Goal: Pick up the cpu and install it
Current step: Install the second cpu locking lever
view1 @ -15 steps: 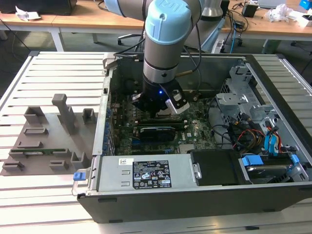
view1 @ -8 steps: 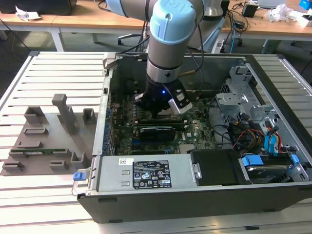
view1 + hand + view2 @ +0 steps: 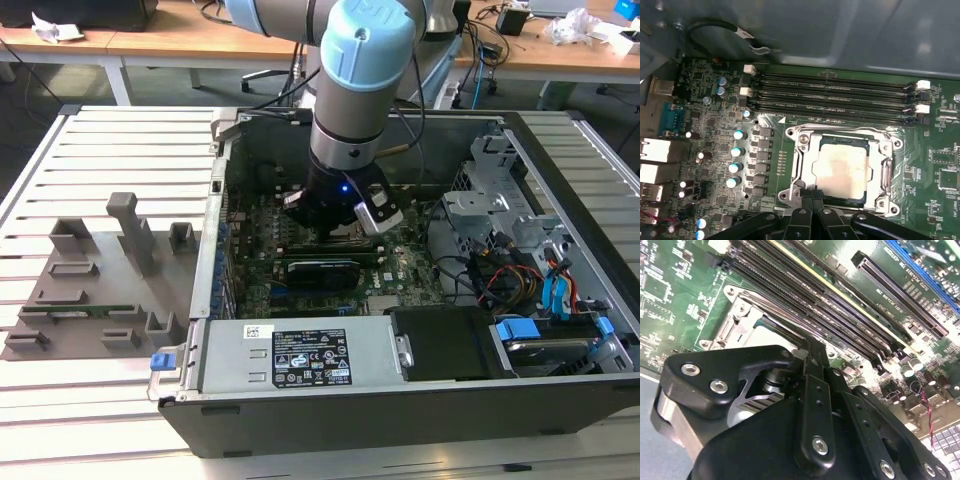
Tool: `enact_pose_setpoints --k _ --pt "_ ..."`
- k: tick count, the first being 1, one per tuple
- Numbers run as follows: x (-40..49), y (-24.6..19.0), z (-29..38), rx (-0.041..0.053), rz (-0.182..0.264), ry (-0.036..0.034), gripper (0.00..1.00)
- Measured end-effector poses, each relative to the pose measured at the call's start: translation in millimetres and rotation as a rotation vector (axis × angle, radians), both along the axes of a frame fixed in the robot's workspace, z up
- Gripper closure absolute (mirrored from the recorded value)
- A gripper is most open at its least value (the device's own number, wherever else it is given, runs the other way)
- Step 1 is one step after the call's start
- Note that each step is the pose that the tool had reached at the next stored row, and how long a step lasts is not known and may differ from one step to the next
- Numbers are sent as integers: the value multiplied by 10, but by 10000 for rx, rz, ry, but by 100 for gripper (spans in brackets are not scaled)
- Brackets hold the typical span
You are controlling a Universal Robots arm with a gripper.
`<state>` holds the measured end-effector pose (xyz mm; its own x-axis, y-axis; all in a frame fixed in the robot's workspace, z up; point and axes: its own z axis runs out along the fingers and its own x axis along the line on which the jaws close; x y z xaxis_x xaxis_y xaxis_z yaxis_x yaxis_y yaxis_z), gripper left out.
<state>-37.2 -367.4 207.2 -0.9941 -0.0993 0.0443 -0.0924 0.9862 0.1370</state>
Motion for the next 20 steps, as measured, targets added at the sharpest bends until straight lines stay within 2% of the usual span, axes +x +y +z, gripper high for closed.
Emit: enact_pose_setpoints --k 2,4,6,10,15,16,18,20 --pt "56 8 0 -27 0 41 89" --pt "135 62 0 -95 1 83 89" --pt "165 107 1 -158 0 90 89" --pt "218 236 0 -498 -1 100 89" --pt "240 363 2 -898 -3 102 89" --pt "242 386 7 -1026 -3 103 89" --pt "242 417 26 -1142 -5 102 89" --pt "242 434 86 -1173 -5 104 89"
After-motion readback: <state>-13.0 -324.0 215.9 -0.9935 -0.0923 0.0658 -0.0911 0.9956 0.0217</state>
